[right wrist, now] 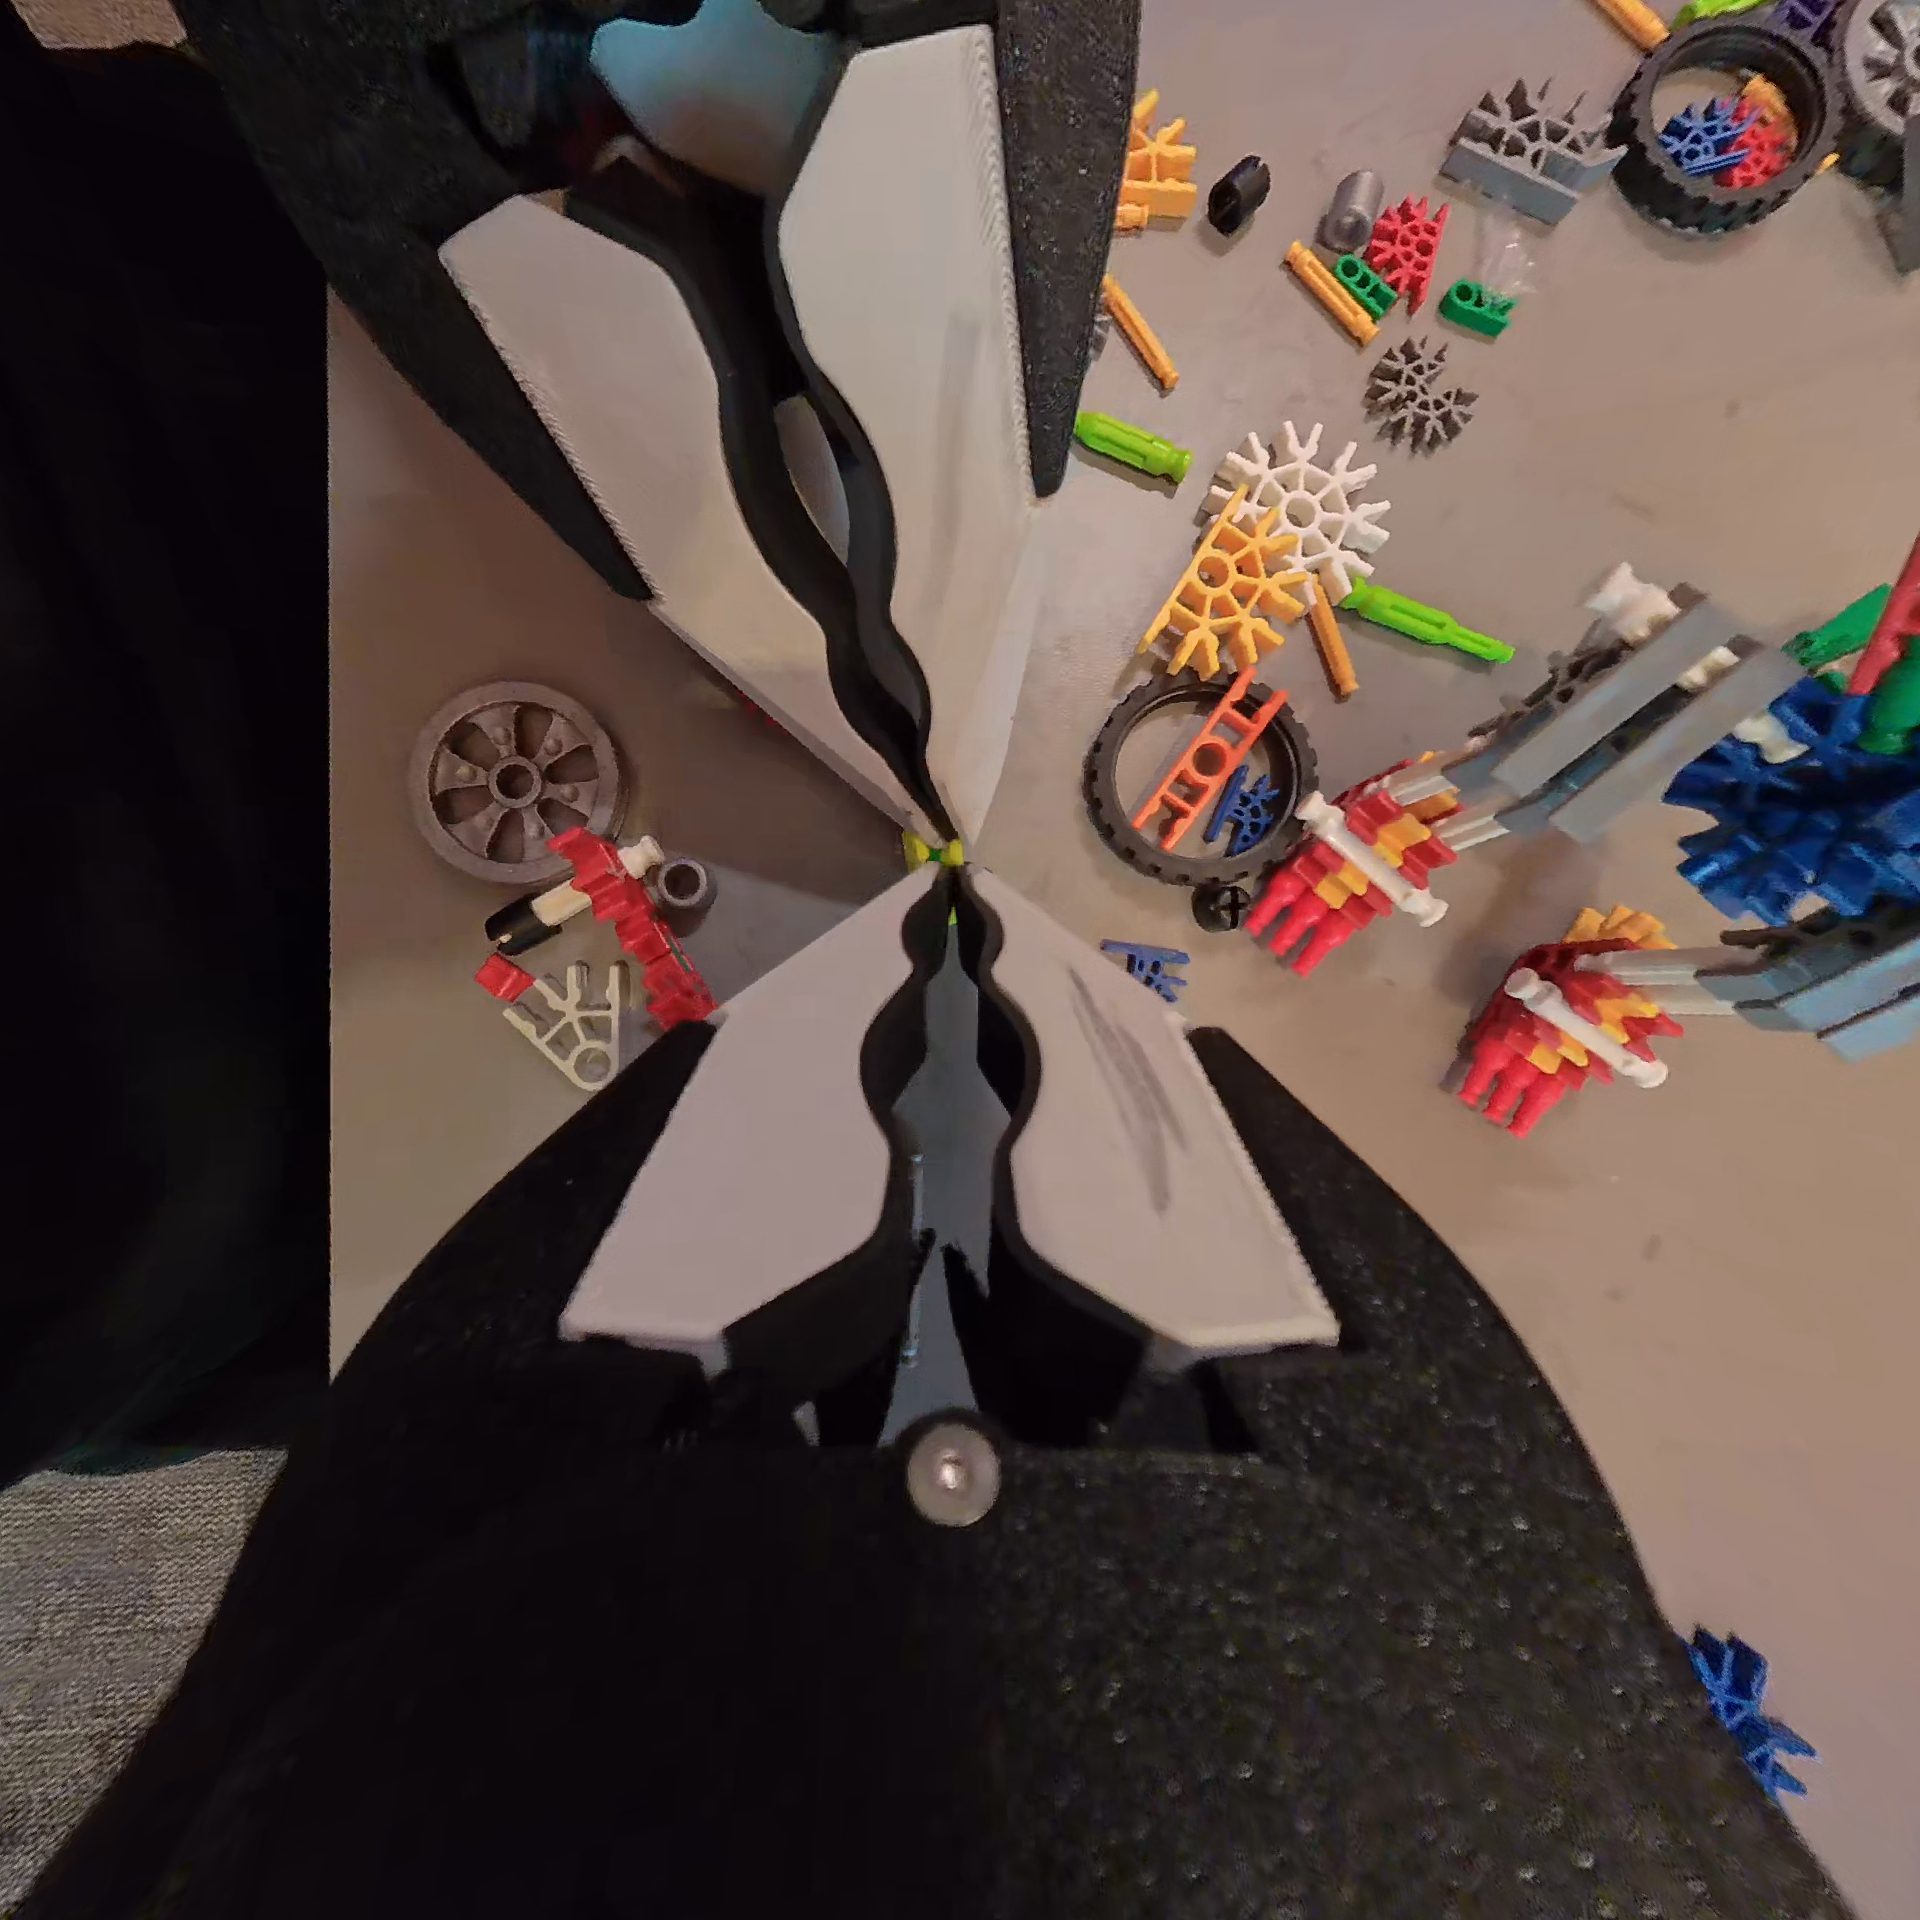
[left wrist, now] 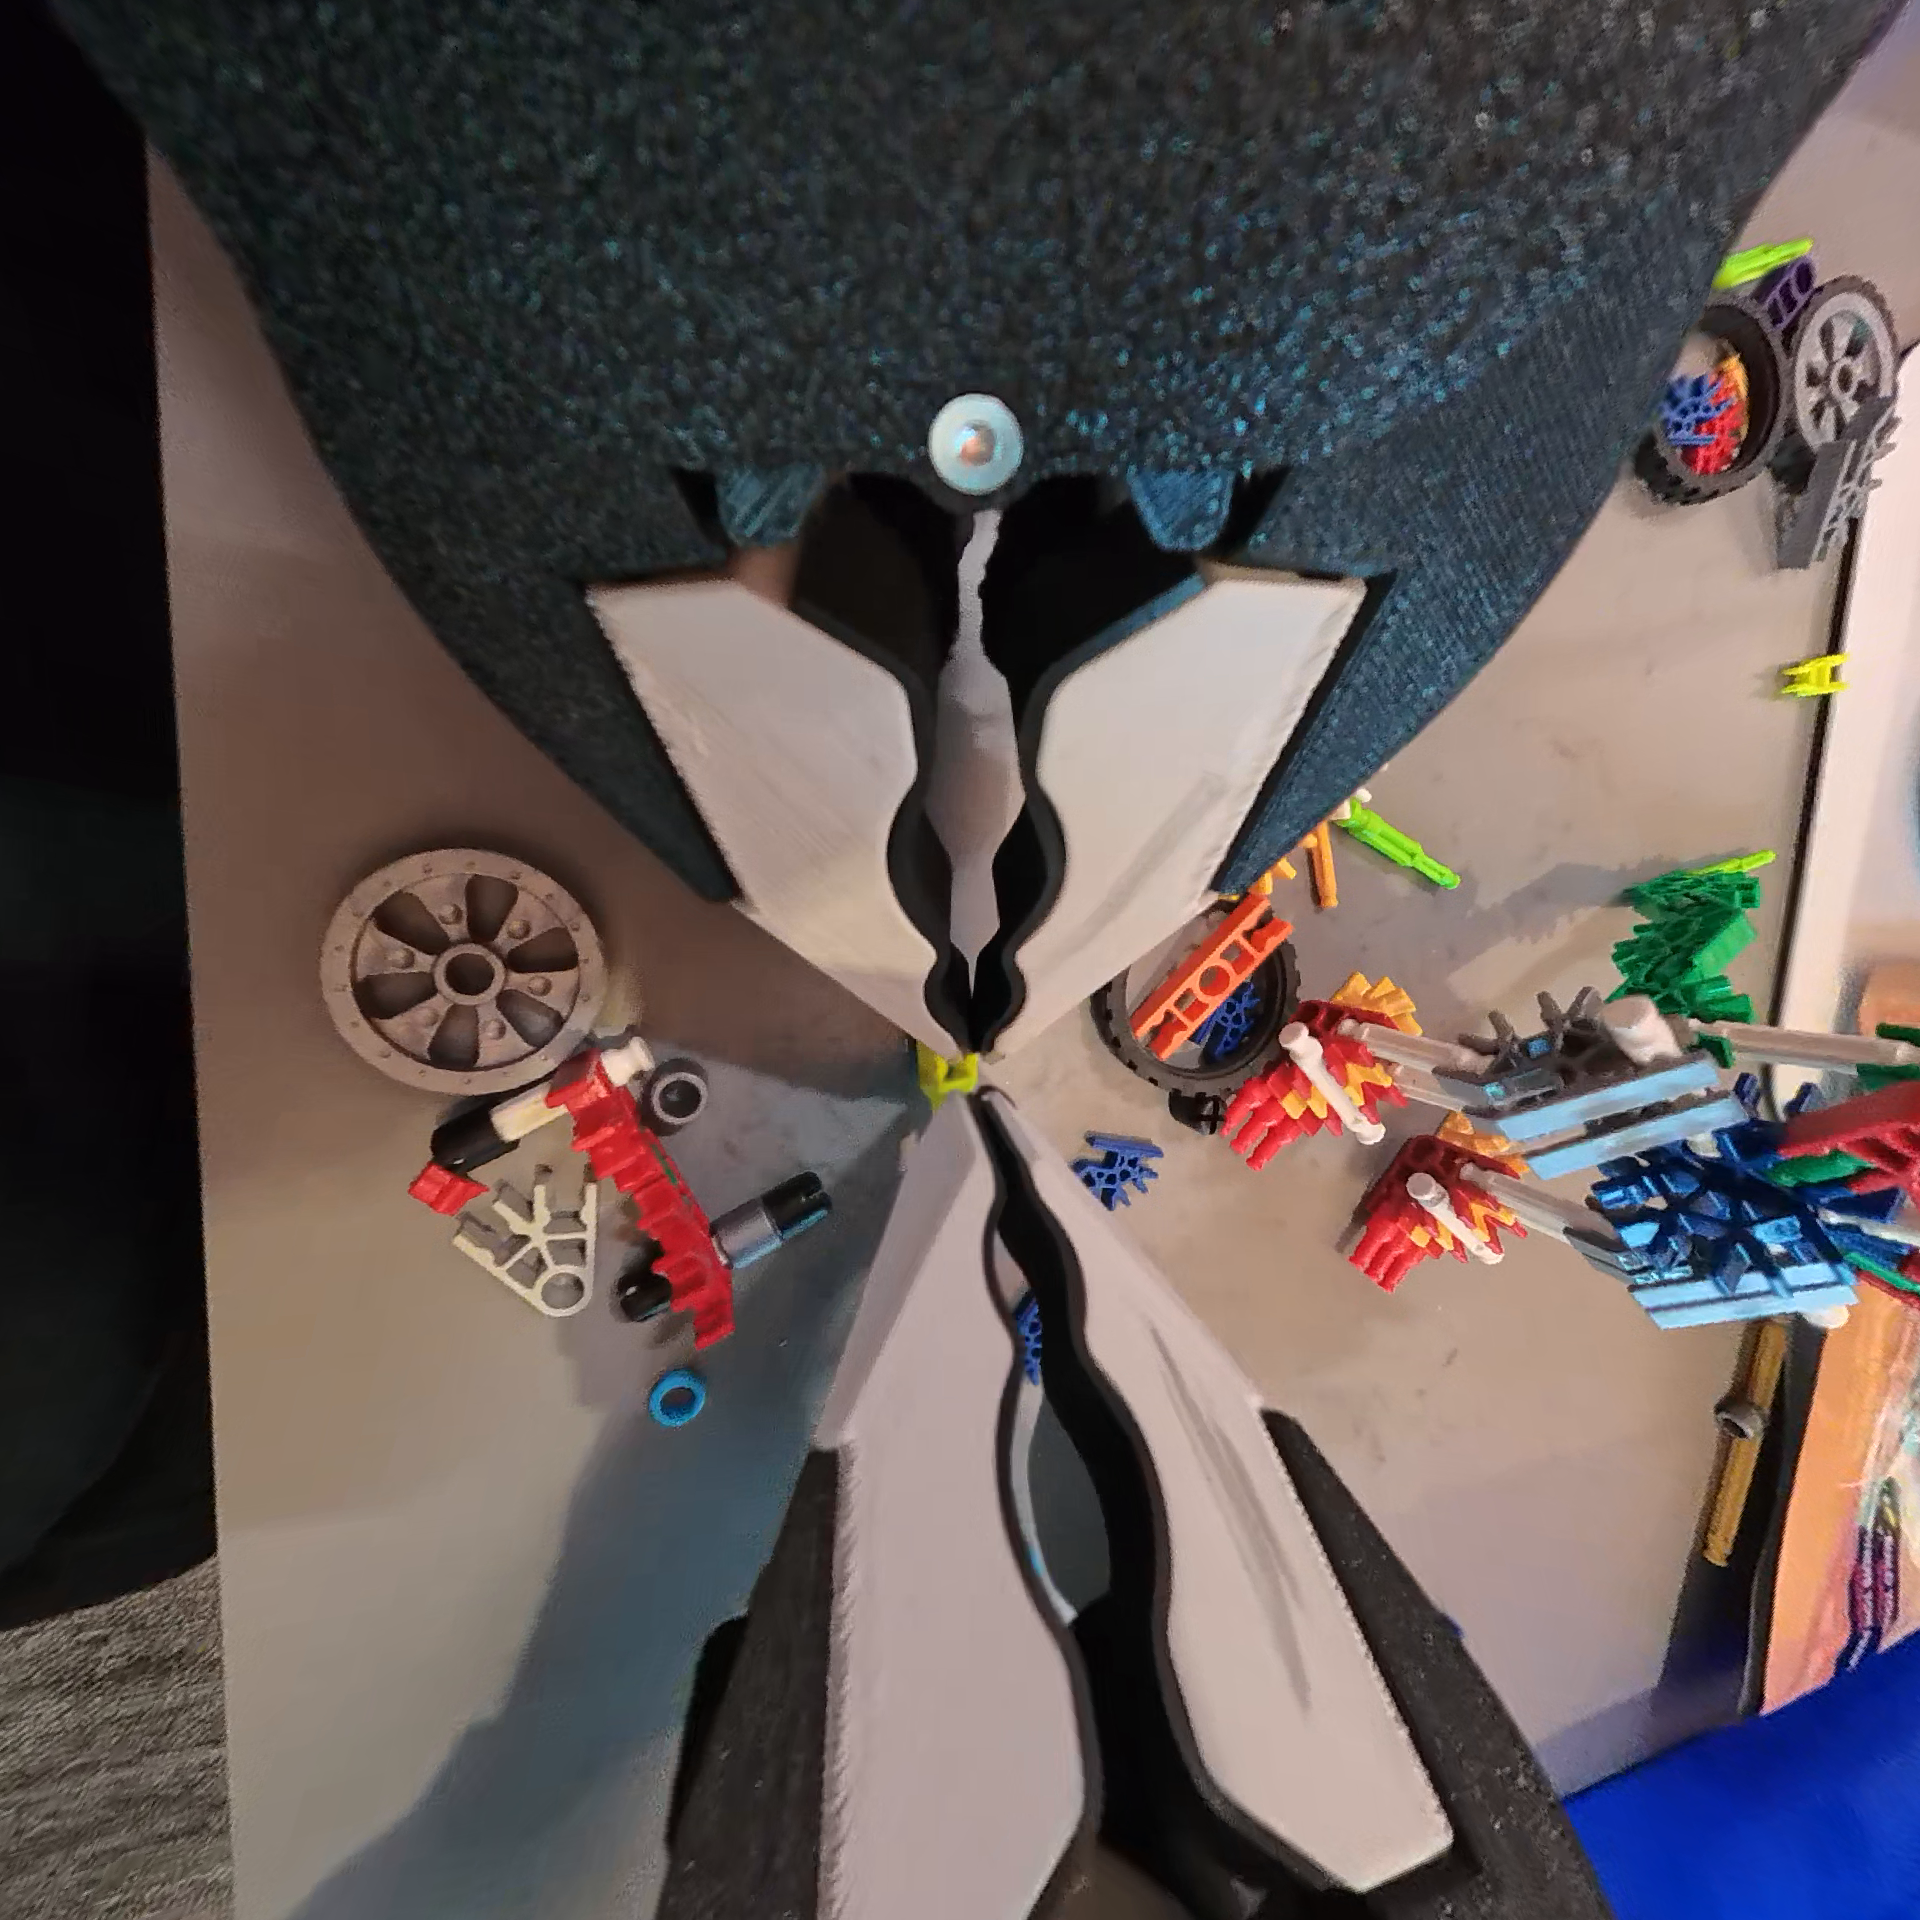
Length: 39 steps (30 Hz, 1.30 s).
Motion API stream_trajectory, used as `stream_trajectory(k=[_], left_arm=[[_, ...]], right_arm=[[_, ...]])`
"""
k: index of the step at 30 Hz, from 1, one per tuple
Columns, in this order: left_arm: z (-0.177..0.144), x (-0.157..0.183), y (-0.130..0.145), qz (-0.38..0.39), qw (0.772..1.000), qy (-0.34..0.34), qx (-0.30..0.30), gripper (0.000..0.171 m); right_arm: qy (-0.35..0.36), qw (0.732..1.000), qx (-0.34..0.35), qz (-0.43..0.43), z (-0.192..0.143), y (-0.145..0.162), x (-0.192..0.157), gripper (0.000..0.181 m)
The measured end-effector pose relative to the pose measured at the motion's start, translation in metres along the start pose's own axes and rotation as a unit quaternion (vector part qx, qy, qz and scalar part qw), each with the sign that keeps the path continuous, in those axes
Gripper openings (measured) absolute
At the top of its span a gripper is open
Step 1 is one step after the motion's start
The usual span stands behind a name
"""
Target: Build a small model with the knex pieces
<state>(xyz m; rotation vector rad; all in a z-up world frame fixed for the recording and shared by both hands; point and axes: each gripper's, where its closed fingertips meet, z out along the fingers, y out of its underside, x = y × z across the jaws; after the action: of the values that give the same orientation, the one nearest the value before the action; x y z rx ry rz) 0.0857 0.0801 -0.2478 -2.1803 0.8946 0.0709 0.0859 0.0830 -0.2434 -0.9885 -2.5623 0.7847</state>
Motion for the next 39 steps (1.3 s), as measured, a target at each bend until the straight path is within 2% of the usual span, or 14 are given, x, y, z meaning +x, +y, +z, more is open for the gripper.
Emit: stream_trajectory(k=[15, 24, 28, 31, 39], left_arm=[[0.000, 0.002, -0.001, 0.035, 0.999, -0.023, -0.009, 0.000], [0.001, 0.008, -0.003, 0.057, 0.997, -0.043, 0.003, 0.000], [0.000, 0.005, -0.003, 0.066, 0.996, -0.056, 0.001, 0.000], [-0.001, -0.001, 0.001, 0.063, 0.996, -0.070, -0.009, 0.000], [-0.001, -0.001, 0.000, 0.053, 0.996, -0.073, -0.006, 0.000]], right_arm=[[-0.007, 0.999, -0.036, -0.024, 0.004, 0.003, -0.004, 0.000], [0.064, 0.992, -0.062, -0.090, 0.009, 0.006, 0.000, 0.000], [0.068, 0.996, -0.027, -0.047, 0.002, 0.002, 0.004, 0.000], [0.043, 0.999, 0.013, -0.008, -0.005, -0.005, 0.000, 0.000], [0.010, 1.000, -0.004, 0.001, 0.003, 0.001, -0.004, 0.000]])
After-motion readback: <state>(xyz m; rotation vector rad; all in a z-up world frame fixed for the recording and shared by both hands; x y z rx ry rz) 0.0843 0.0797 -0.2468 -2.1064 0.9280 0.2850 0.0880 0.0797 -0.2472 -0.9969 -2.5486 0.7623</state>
